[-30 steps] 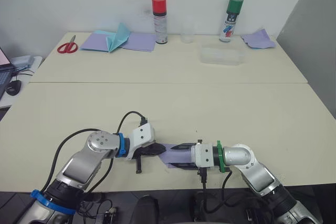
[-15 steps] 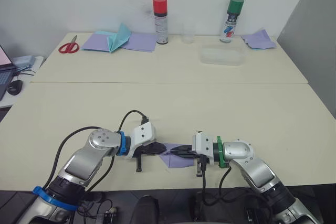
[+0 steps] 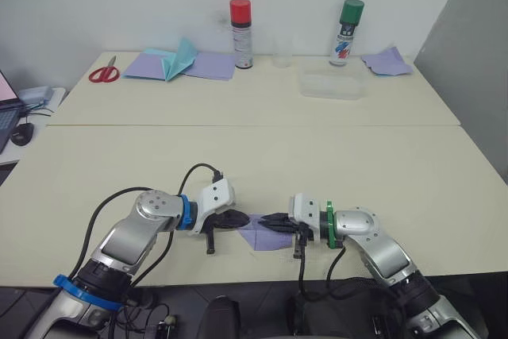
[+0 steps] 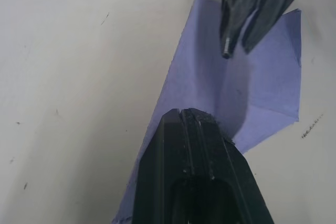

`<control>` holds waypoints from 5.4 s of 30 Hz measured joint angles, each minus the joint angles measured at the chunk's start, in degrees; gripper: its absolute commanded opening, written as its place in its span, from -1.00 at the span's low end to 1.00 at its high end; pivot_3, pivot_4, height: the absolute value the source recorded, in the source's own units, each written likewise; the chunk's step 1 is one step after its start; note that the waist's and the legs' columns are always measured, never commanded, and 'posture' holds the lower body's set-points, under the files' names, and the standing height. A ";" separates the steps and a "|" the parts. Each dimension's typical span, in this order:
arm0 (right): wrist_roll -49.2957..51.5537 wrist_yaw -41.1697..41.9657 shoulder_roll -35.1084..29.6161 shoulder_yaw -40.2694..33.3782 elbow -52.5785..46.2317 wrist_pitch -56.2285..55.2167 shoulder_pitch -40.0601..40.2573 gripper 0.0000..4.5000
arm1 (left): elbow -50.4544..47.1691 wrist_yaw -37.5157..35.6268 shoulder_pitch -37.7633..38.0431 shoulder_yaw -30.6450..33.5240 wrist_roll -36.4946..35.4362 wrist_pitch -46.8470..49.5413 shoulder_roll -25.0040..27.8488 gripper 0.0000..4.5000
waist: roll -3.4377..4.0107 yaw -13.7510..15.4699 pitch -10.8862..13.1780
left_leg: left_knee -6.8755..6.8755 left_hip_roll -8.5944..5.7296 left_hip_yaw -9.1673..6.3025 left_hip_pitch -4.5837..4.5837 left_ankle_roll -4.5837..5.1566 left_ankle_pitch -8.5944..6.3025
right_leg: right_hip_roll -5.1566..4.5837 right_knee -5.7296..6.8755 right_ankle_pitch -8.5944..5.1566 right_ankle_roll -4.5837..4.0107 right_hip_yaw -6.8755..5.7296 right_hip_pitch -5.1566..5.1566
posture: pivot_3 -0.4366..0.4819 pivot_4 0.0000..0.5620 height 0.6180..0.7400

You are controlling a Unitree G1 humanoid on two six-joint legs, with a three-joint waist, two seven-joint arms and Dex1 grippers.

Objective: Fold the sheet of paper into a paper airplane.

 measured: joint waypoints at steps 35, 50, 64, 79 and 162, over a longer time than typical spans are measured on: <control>-5.08 -3.30 1.24 1.64 4.87 0.29 -3.32 -0.98 | -1.91 3.73 -1.58 7.67 -2.67 3.54 0.44 -1.00 | -0.04 -0.08 0.08 | -0.09 -0.01 0.06 -0.28 0.01 0.00 | 0.00 -0.04 0.00 -0.01 0.05 -0.35 | -0.05 -0.47 1.00; -5.14 -3.43 1.16 1.81 4.43 0.89 -3.46 -0.98 | -7.24 5.77 4.84 2.28 1.44 -0.28 -0.85 -1.00 | -0.05 -0.01 0.11 | -0.36 -0.04 0.09 -0.24 0.00 -0.02 | -0.02 -0.12 -0.06 -0.10 0.09 -0.37 | -0.05 -0.47 1.00; -4.13 -2.96 -0.21 0.44 3.91 1.56 -3.45 -0.28 | -7.13 6.22 5.87 0.78 3.66 -3.91 -0.54 -1.00 | -0.06 0.00 0.09 | -0.38 -0.06 0.12 -0.22 0.00 -0.02 | -0.09 -0.14 -0.07 -0.13 0.09 -0.34 | -0.05 -0.47 1.00; 5.33 7.81 -5.29 -0.97 -3.90 2.82 -3.16 -0.76 | -5.53 6.20 5.32 0.68 3.85 -4.85 -1.24 -1.00 | -0.04 0.12 0.09 | -0.61 -0.11 0.09 -0.13 0.00 -0.01 | -0.11 -0.17 -0.13 -0.21 0.06 -0.33 | -0.05 -0.47 1.00; 14.08 -2.86 -6.82 -6.08 -11.32 49.91 -5.13 -0.99 | -4.21 6.66 5.40 0.40 3.87 -6.17 -1.89 -1.00 | 0.11 0.10 -0.25 | -0.72 -0.05 0.00 -0.08 0.01 -0.01 | -0.26 -0.29 -0.17 -0.27 0.08 -0.35 | -0.05 -0.47 1.00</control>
